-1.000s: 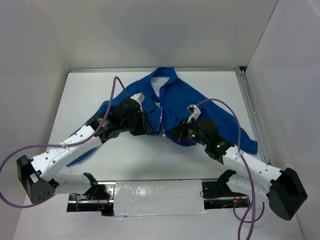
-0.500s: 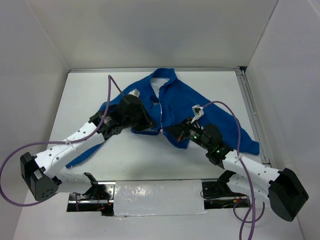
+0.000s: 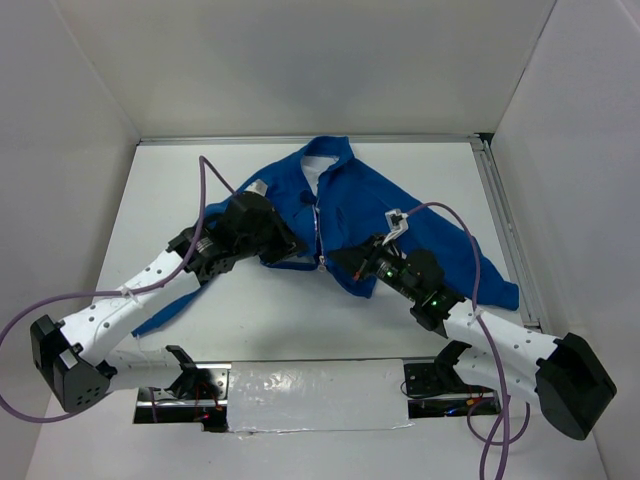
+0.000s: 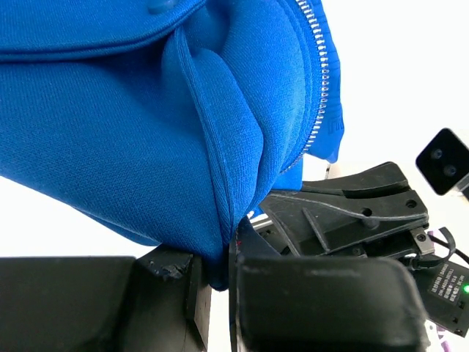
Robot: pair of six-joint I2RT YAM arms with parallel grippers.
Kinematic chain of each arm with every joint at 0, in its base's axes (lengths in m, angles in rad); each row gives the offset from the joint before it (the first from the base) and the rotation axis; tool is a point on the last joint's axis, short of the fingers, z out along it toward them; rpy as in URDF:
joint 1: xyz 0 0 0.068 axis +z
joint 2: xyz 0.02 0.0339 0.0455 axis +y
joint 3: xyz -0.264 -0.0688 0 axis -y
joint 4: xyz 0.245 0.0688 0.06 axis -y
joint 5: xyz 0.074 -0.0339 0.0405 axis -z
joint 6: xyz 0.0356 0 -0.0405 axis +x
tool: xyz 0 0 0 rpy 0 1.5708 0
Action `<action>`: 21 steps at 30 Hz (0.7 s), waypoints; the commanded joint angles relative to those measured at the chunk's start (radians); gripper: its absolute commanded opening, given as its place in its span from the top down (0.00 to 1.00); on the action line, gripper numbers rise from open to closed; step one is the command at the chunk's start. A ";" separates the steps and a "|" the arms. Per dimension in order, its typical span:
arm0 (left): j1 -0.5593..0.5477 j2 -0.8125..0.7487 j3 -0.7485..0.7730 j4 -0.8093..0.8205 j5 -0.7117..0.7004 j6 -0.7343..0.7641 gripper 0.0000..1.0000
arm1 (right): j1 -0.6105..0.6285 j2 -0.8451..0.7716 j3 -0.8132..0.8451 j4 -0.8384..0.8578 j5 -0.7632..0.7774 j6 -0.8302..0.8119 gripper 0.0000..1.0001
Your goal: Zip up the jacket
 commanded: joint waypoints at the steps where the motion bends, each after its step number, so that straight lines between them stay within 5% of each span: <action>1: 0.007 -0.036 -0.004 0.073 0.035 -0.017 1.00 | 0.018 -0.014 0.007 0.096 0.014 -0.007 1.00; 21: 0.008 -0.045 -0.036 0.105 0.064 -0.017 1.00 | 0.020 -0.004 0.000 0.135 0.022 0.002 1.00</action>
